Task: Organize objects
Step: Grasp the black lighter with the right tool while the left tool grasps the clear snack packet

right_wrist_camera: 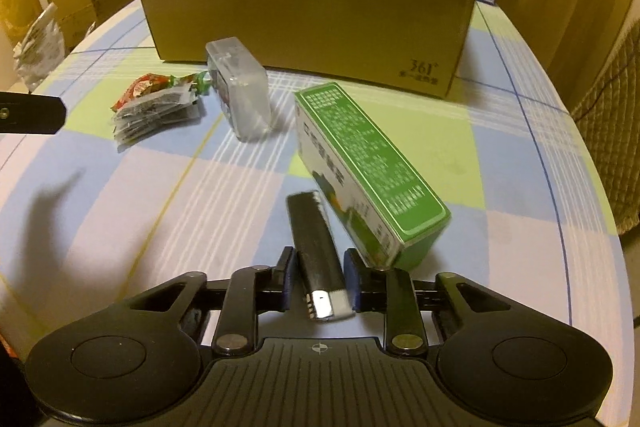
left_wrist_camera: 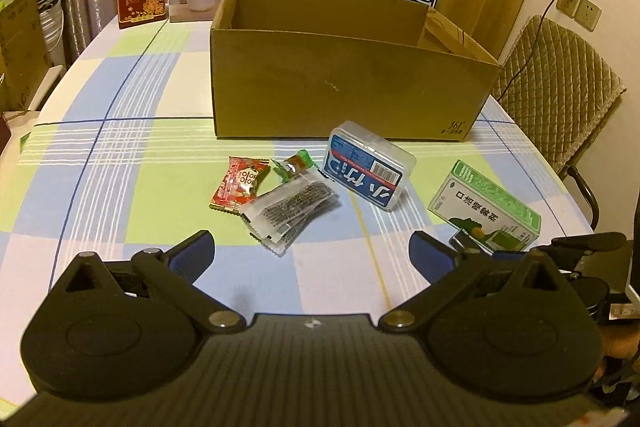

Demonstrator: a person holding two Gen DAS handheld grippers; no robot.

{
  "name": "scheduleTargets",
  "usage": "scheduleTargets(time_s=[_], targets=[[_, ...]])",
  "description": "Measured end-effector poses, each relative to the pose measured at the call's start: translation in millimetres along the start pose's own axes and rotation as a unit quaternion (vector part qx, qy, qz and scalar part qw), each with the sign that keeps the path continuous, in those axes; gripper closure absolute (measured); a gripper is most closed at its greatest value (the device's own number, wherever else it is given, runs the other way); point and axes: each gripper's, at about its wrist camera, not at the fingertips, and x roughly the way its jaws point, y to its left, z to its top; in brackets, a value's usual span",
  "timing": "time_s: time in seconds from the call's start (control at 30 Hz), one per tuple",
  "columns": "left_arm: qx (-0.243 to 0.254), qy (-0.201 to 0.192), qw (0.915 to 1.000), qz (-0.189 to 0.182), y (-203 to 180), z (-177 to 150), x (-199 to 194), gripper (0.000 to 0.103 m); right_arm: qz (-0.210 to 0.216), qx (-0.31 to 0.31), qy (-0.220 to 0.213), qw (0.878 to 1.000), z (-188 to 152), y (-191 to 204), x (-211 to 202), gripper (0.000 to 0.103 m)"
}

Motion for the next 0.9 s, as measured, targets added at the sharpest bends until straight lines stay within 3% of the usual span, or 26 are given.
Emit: scheduleTargets(time_s=[0.23, 0.5, 0.67, 0.8, 0.9], targets=[[0.029, 0.002, 0.9996, -0.002, 4, 8, 15, 0.005, 0.004, 0.018, -0.004, 1.000, 12, 2, 7, 0.083], [0.094, 0.020, 0.9952, -0.016, 6, 21, 51, 0.034, 0.014, 0.027, -0.006, 1.000, 24, 6, 11, 0.084], [0.150, 0.030, 0.9881, -0.010, 1, 20, 80, 0.035, 0.017, 0.027, -0.003, 1.000, 24, 7, 16, 0.084], [0.160, 0.049, 0.9858, -0.018, 2, 16, 99, 0.039, 0.018, 0.028, 0.001, 0.999, 23, 7, 18, 0.084], [0.169, 0.063, 0.9835, -0.007, -1, 12, 103, 0.057, 0.018, 0.030, 0.003, 0.999, 21, 7, 19, 0.084]])
